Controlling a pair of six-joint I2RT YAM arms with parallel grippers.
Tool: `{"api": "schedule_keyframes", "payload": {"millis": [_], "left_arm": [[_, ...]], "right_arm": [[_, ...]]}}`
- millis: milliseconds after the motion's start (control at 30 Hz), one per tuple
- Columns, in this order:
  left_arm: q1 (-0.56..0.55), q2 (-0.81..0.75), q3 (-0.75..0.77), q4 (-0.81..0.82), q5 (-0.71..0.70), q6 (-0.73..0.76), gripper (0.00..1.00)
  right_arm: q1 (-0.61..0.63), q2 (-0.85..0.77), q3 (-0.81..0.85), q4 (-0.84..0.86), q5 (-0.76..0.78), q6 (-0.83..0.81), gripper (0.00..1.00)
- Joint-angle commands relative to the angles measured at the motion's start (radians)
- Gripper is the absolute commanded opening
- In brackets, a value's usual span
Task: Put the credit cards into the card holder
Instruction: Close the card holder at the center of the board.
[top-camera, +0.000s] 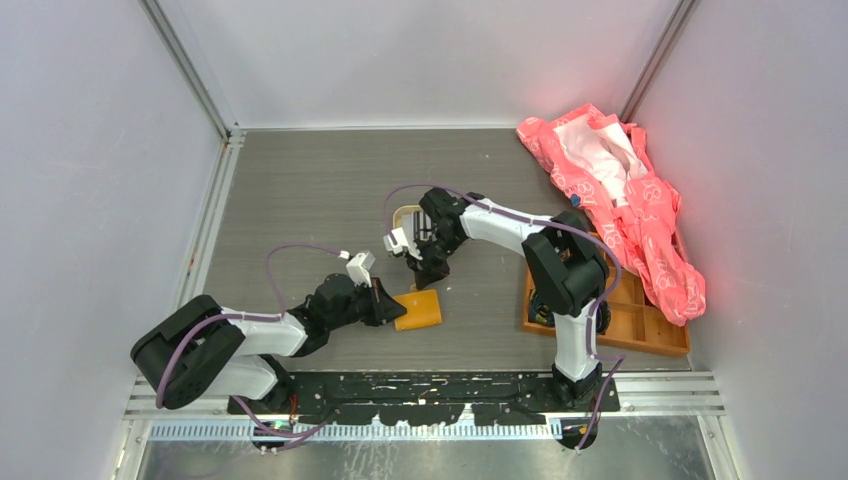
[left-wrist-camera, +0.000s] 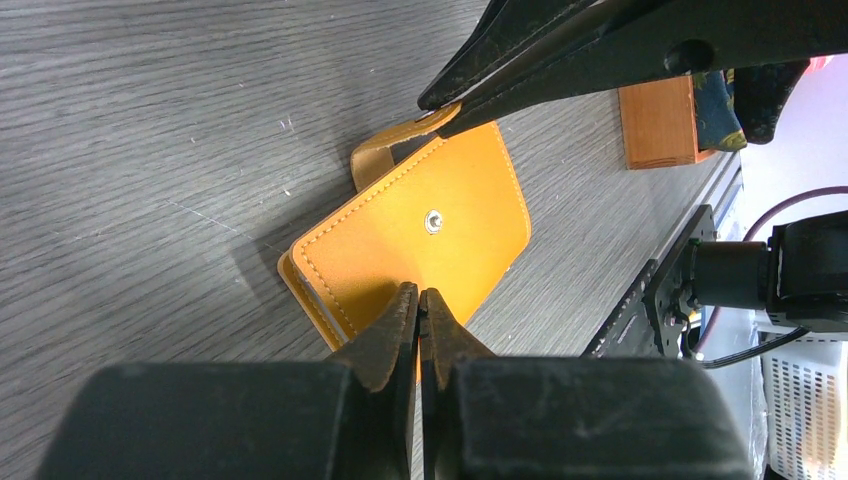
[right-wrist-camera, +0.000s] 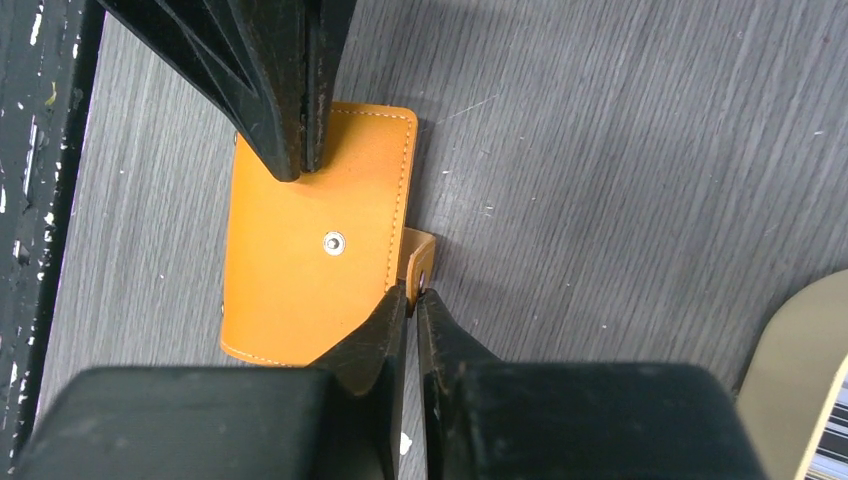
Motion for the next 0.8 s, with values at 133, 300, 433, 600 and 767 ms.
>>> {"api": "schedule_keyframes", "payload": {"millis": [133,300,433,600,767], "left_arm": [[0.008,0.005,-0.008,0.027,0.015,-0.012,0.02],[0.007,0.017,-0.006,0.037,0.018,-0.032,0.01],[0.008,0.031,-0.006,0.049,0.021,-0.047,0.00],[0.008,0.047,-0.008,0.064,0.025,-0.060,0.00],[0.007,0.067,-0.011,0.086,0.032,-0.066,0.00]], "right_arm": [[0.013,-0.087,0.002,-0.011,0.005,-0.032,0.10],[0.059,-0.139,-0.059,0.023,0.069,-0.058,0.04],[0.103,-0.176,-0.107,0.053,0.151,-0.060,0.01],[0.154,-0.217,-0.177,0.112,0.269,-0.087,0.01],[0.207,-0.246,-0.228,0.152,0.364,-0.102,0.01]]}}
